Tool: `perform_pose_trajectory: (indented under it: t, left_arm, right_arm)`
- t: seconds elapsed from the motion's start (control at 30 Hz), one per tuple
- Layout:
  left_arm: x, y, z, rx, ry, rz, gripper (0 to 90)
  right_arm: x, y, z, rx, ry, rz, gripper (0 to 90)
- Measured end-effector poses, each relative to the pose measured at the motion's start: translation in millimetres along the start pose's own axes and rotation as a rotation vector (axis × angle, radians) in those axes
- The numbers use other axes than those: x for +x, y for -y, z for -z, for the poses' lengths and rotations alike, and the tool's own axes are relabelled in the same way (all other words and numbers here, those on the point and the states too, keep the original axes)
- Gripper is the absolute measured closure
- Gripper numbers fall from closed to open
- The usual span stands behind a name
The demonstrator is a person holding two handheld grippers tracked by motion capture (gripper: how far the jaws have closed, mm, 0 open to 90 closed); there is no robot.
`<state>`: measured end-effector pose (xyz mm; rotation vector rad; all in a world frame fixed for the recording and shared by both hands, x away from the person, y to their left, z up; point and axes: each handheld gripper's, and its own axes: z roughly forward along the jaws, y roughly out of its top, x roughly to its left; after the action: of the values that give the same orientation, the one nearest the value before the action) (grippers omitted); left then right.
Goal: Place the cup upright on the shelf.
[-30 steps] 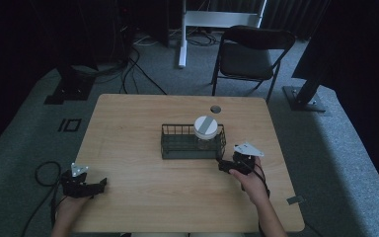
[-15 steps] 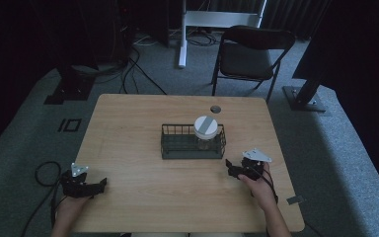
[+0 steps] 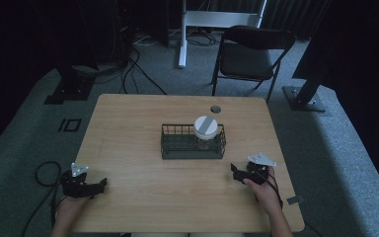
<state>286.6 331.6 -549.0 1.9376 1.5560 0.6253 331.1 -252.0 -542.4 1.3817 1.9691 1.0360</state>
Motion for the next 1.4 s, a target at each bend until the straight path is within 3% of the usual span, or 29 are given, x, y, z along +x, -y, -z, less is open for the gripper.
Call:
perform_pose_trajectory:
  t: [0.27, 0.77, 0.83, 0.97, 1.4]
  left_arm:
    - [0.0, 0.0, 0.0, 0.000, 0.000, 0.000, 0.1]
    - [0.0, 0.0, 0.0, 0.000, 0.000, 0.000, 0.1]
    - [0.0, 0.0, 0.0, 0.000, 0.000, 0.000, 0.1]
    - [0.1, 0.0, 0.0, 0.000, 0.000, 0.000, 0.1]
    - [0.0, 0.0, 0.0, 0.001, 0.000, -0.001, 0.1]
  right_arm:
    - [-8.3, 7.2, 0.7, 0.033, 0.025, -0.008, 13.3]
    - [-13.9, 10.4, 2.8, 0.084, 0.020, -0.044, 12.6]
    - [-15.9, 12.5, 2.8, 0.134, -0.010, -0.034, 11.5]
    - [-14.0, 12.9, 2.7, 0.150, -0.004, 0.015, 11.6]
    - [-14.4, 13.1, 2.9, 0.151, -0.015, 0.021, 11.6]
